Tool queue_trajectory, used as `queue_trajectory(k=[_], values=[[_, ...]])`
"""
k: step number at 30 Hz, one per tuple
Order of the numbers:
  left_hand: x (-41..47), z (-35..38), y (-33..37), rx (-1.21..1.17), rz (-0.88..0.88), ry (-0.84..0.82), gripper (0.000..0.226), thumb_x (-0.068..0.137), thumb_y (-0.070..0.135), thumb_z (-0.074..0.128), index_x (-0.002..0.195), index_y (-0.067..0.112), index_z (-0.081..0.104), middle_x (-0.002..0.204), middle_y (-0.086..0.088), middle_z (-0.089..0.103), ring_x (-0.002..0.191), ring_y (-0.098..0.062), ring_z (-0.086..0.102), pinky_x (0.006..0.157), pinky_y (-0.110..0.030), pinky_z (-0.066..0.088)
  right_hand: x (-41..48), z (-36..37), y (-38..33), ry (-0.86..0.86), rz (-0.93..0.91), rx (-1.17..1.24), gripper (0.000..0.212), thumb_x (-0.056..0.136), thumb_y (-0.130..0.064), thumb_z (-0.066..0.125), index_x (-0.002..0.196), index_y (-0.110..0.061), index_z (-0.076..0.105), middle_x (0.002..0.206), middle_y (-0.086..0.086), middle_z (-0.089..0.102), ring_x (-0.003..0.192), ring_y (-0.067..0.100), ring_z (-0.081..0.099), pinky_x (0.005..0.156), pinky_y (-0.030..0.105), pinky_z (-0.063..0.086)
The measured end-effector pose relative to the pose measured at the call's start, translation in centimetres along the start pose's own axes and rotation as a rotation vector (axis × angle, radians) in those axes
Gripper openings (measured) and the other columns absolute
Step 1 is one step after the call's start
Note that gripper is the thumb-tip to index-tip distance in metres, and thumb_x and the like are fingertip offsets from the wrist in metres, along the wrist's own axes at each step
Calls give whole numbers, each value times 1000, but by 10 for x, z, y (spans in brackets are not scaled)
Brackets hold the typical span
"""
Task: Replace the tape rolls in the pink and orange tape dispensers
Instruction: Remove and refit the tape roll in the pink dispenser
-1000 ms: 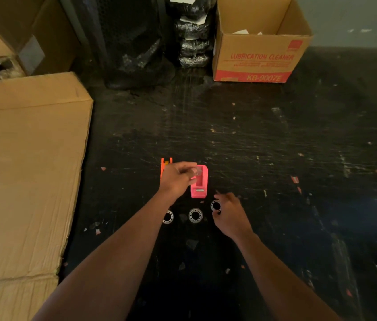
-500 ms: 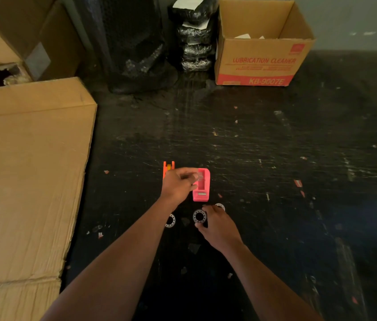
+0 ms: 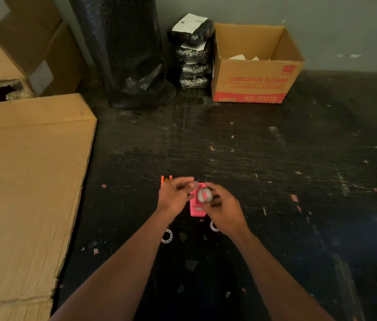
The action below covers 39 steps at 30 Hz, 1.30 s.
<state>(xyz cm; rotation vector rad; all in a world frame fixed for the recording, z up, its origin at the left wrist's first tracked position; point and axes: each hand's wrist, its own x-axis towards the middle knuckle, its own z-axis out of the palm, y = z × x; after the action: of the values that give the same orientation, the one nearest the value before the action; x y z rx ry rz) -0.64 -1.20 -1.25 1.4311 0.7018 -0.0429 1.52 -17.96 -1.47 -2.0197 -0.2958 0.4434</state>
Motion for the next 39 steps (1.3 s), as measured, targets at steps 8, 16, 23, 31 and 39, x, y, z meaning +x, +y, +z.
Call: queue_trajectory(k=[8,16,23,31,39], values=[[0,4,11,-54,16,-14,27,97,2,68,122,9,72,116,-8,76,106,-17,74,92,-36,63,23,-10,-11,41,-21,142,49,86,-6,78,118,-39,63,116,-12,70,109,8,69,93,38,60],[-4,8,21,-67,46,-60,29,98,3,66,126,7,70,117,-7,76,104,-16,76,81,-26,64,29,-12,-22,37,25,266,17,98,-19,67,108,-33,65,113,-5,71,104,11,73,96,48,60],[-6,6,23,-98,28,-95,26,99,1,65,123,6,71,119,-11,75,107,-20,75,83,-30,65,33,-18,-23,-9,125,383,48,85,-7,82,127,-18,62,121,0,73,114,11,70,93,27,57],[-3,3,24,-69,34,-132,30,98,1,65,127,4,71,120,-12,76,106,-19,76,83,-29,65,34,-24,-22,-75,84,375,43,92,-8,76,130,-27,70,122,-4,76,113,6,71,101,32,56],[-2,4,24,-46,67,-107,27,97,0,66,124,3,71,115,-11,77,99,-14,76,77,-22,64,37,-24,-19,-108,107,369,44,90,-6,76,124,-33,71,122,-3,77,117,13,72,108,47,54]])
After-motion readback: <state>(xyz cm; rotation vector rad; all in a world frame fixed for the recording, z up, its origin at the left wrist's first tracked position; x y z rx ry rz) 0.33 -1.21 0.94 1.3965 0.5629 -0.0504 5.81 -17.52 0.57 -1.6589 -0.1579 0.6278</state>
